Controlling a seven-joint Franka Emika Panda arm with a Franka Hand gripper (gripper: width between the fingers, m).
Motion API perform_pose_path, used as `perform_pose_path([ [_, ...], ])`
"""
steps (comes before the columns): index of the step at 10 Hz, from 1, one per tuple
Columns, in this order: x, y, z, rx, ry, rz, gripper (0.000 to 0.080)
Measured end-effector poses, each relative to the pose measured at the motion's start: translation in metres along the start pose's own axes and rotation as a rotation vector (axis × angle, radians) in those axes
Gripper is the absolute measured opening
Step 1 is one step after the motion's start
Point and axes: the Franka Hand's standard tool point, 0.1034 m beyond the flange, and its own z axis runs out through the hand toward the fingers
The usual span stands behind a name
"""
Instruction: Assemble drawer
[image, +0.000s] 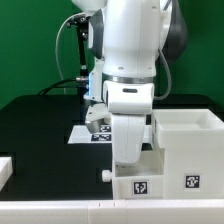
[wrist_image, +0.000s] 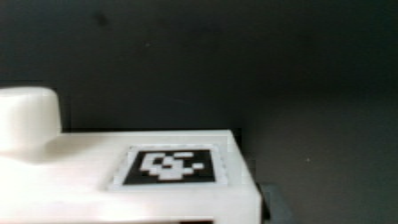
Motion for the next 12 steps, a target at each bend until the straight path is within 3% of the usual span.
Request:
perform_pose_path([
  [5, -0.0009, -0.0008, 0.0004, -0.006, 0.002, 0.005, 0.0038],
  [7, 0.0085, 0.0001, -0.0016, -0.012, 0.006, 0.005, 0.0038],
  [12, 0.0058, 0.0001, -0.0025, -0.008, 0.004, 0.006, 0.0038],
])
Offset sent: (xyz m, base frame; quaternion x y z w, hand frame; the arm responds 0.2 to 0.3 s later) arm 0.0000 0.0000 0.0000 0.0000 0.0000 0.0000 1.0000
